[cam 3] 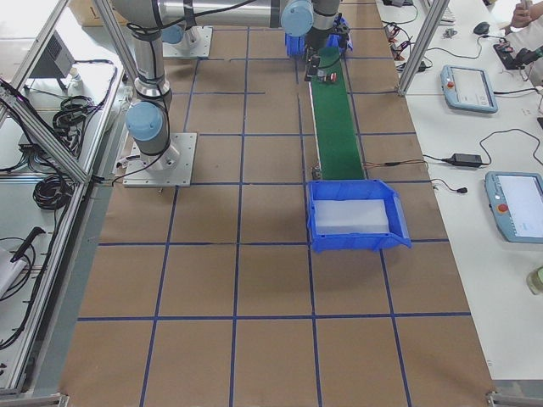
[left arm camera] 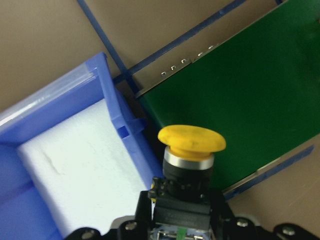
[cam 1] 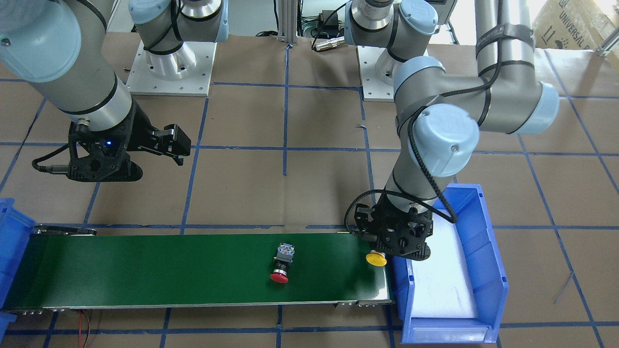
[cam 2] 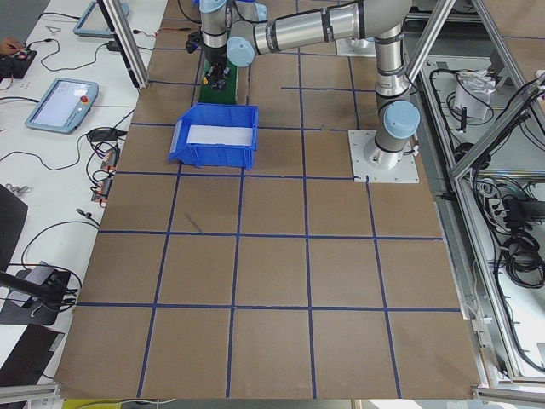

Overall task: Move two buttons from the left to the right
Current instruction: 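Carry the yellow button onto the conveyor belt and release it, then withdraw the left gripper above the bin while the belt carries the buttons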

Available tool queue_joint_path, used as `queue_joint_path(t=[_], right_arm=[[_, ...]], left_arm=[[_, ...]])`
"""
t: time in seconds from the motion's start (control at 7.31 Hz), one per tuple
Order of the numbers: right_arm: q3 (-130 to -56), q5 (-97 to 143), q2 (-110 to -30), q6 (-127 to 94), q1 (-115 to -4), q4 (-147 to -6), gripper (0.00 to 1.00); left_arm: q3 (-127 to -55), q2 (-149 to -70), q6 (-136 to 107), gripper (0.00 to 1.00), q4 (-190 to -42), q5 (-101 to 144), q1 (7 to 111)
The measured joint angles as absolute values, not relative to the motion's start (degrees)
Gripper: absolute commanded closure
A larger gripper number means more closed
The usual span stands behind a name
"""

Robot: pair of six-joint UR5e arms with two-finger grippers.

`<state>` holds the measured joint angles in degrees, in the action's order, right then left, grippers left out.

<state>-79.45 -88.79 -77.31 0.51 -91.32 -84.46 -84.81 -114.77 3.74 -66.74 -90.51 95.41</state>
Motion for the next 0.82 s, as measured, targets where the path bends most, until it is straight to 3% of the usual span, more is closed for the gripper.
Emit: queue_joint_path(t=[0.14, 0.27, 0.41, 0.82], right_arm=[[-79.4, -88.8, -77.4, 0.5, -91.3, -84.5, 0.0], [-79.4, -88.8, -77.4, 0.5, -91.3, -84.5, 0.0], [-79.4, -88.8, -77.4, 0.4, -91.3, -84.5, 0.0], [-79.4, -88.8, -77.3, 0.5, -91.3, -84.4, 0.0]], left_arm=[[-85.2, -117.3, -4.4, 0.78, -63.3, -90.6, 96.7], [-85.4, -119.0, -8.7, 0.32, -60.5, -90.6, 97.2], [-85.5, -120.0, -10.2, 0.0, -59.1, -90.6, 97.2], [-86.0, -118.6, -10.5, 0.0, -60.2, -90.8, 96.7]])
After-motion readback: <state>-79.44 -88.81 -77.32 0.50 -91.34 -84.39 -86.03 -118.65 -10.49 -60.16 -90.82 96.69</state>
